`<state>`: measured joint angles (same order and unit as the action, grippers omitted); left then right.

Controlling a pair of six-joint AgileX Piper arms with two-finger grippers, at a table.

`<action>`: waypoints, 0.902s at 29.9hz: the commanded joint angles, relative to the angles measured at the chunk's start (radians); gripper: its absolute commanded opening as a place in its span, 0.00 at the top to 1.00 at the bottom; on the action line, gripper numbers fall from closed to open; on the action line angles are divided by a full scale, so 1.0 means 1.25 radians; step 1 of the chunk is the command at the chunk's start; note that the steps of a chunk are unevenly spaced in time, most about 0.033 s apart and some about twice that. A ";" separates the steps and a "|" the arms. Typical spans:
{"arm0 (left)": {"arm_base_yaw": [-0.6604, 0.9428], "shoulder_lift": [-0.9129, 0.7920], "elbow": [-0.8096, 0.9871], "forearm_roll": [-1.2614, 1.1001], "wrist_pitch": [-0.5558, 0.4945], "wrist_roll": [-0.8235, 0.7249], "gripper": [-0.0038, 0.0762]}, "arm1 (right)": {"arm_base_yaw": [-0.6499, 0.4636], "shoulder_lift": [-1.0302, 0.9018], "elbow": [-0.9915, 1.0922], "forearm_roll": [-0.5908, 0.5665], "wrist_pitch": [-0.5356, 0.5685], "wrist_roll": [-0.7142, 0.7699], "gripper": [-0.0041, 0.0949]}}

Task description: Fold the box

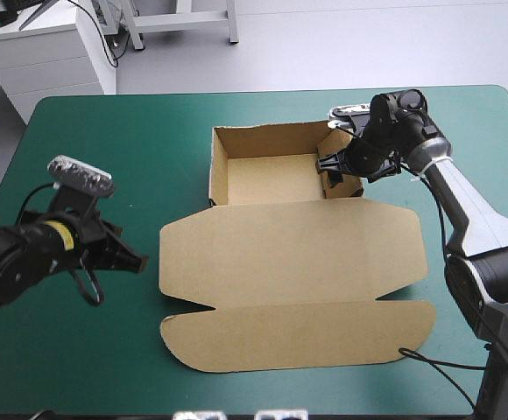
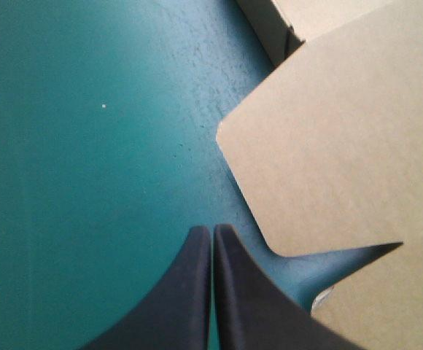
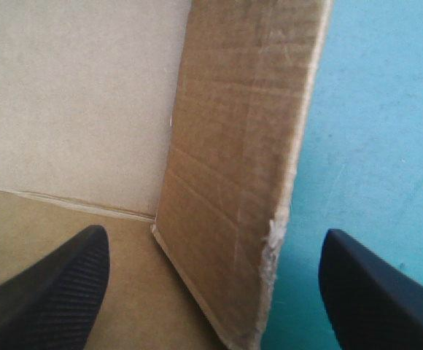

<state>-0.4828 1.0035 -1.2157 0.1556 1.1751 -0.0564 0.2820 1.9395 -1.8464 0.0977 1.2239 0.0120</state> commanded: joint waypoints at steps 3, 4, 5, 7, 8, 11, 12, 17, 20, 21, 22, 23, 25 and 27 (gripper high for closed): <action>-0.005 -0.174 0.209 0.005 -0.157 -0.006 0.96 | -0.001 -0.013 -0.017 -0.003 -0.033 -0.002 0.22; -0.005 -0.198 0.242 0.005 -0.169 -0.006 0.96 | -0.001 -0.007 -0.017 -0.003 -0.036 -0.001 0.23; -0.005 -0.235 0.287 0.005 -0.189 -0.006 0.96 | -0.001 -0.001 -0.017 -0.003 -0.037 0.003 0.24; -0.005 -0.289 0.349 0.005 -0.221 -0.006 0.96 | -0.001 0.009 -0.017 -0.003 -0.041 0.013 0.26; -0.005 -0.319 0.381 0.005 -0.239 -0.006 0.96 | -0.001 0.014 -0.017 -0.003 -0.042 0.013 0.28; -0.005 -0.397 0.458 0.005 -0.290 -0.006 0.96 | -0.001 0.023 -0.017 -0.003 -0.042 0.016 0.35; -0.005 -0.422 0.482 0.005 -0.301 -0.006 0.96 | -0.001 0.025 -0.017 -0.003 -0.039 0.016 0.38; -0.005 -0.527 0.569 0.005 -0.328 -0.010 0.96 | -0.001 0.026 -0.019 -0.002 -0.042 0.021 0.68; -0.005 -0.568 0.598 0.003 -0.336 -0.031 0.96 | -0.001 0.026 -0.024 -0.002 -0.052 0.021 0.97; -0.005 -0.580 0.604 0.003 -0.340 -0.031 0.96 | -0.001 0.026 -0.031 -0.002 -0.052 0.023 0.97; -0.005 -0.588 0.609 0.003 -0.351 -0.031 0.96 | -0.001 0.026 -0.041 -0.002 -0.048 0.023 0.97; -0.005 -0.598 0.615 0.003 -0.363 -0.031 0.96 | -0.001 0.026 -0.054 -0.002 -0.045 0.023 0.98; -0.005 -0.611 0.622 0.002 -0.380 -0.031 0.96 | -0.001 0.025 -0.087 -0.002 -0.036 0.028 0.98; -0.005 -0.615 0.625 0.003 -0.387 -0.031 0.96 | -0.006 0.025 -0.144 -0.012 0.003 0.015 0.98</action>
<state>-0.4828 0.2319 -0.4186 0.1565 0.7833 -0.0830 0.2811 2.0346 -1.9192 0.0830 1.2065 0.0464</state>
